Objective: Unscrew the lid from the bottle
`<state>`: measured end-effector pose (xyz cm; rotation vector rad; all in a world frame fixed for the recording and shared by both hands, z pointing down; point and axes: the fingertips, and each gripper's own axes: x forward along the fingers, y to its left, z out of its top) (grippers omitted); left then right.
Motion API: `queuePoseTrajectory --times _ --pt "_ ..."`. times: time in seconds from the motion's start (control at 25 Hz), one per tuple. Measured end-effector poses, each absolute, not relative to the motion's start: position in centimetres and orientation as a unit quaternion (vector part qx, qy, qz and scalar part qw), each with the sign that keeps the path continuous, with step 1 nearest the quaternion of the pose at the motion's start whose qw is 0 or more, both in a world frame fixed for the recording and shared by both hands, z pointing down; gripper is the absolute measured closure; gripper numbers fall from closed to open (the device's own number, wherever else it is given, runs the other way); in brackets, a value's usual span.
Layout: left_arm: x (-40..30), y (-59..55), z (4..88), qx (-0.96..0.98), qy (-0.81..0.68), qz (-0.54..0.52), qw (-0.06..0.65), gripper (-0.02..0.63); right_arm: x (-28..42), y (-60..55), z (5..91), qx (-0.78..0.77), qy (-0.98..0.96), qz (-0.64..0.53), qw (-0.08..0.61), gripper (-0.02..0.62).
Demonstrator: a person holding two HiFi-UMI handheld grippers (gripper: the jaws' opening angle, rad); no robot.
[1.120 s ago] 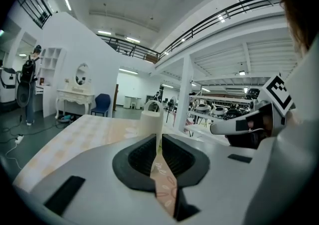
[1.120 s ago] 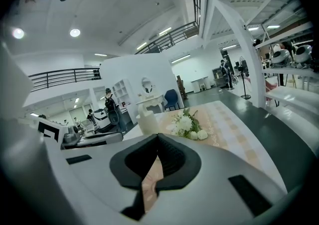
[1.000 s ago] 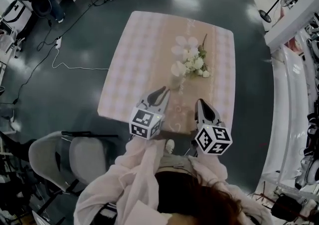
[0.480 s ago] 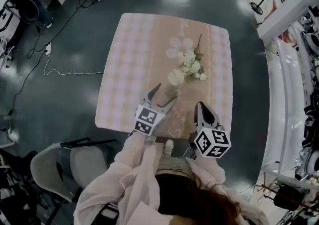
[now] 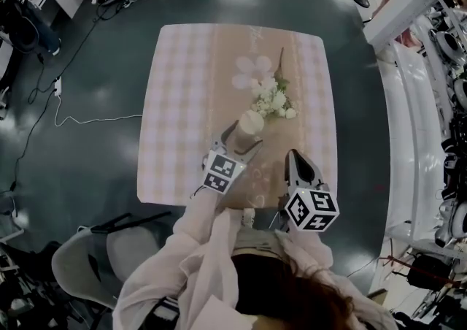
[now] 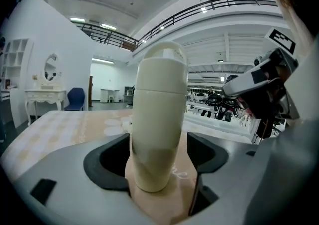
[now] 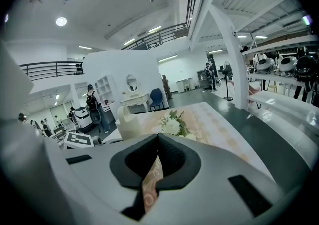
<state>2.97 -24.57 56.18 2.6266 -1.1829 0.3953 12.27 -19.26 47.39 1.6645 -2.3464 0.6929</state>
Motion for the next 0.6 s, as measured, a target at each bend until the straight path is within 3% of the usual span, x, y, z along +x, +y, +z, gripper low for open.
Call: queuePoseTrajectory --times 0.6 --pt "4.6 -27.2 58.5 0.904 -0.387 0.150 0.101 0.268 13.6 -20.8 47.8 0.585 -0.772 0.229 0.100 0.583"
